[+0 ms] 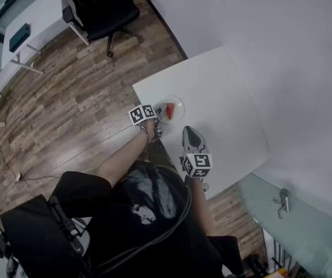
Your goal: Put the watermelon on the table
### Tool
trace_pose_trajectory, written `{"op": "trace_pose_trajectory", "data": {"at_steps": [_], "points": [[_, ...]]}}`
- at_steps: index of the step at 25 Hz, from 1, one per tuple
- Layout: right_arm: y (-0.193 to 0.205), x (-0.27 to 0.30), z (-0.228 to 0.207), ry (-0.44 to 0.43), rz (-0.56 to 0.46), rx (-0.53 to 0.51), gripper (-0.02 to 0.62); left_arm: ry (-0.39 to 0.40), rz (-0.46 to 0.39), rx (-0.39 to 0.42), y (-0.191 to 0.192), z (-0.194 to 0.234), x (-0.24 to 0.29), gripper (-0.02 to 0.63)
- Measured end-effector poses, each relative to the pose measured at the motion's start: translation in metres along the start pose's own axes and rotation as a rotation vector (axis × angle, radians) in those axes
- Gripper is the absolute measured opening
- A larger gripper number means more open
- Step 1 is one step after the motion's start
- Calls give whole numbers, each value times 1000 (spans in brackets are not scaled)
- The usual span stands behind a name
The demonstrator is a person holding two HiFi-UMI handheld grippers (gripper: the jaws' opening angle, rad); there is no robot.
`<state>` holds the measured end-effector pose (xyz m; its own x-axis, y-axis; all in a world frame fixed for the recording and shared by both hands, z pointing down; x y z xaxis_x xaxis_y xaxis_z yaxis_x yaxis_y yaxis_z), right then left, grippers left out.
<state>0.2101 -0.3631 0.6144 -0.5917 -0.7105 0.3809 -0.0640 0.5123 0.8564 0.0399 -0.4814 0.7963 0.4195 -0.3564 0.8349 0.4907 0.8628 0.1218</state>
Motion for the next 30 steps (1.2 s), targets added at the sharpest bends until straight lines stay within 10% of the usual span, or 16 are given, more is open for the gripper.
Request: {"op": "trace_pose_trajectory", "data": {"at_steps": [6, 10, 14, 30], "points": [[-3, -3, 3, 5, -40, -12, 12, 113, -9, 75, 0, -5, -37, 293], [-12, -7, 10, 10, -79, -42, 12, 473, -10, -156, 8, -23, -88, 6], [-26, -3, 26, 4, -111, -95, 11, 658, -8, -215, 12, -34, -134, 6], [-30, -6, 56, -22, -138, -153, 12, 765, 2, -210, 25, -28, -181, 6]]}}
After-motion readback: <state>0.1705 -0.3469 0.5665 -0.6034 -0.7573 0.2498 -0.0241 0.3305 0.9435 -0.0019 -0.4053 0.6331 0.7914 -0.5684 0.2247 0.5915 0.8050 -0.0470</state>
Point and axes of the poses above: the fingertips, and each gripper's own axes: x forward along the fingers, z to its left, y out of its underside, the point moved 7 cm from there along -x, backward along the fingers, and after that the axes turned 15 degrees about -y, right-handed, at the moved point
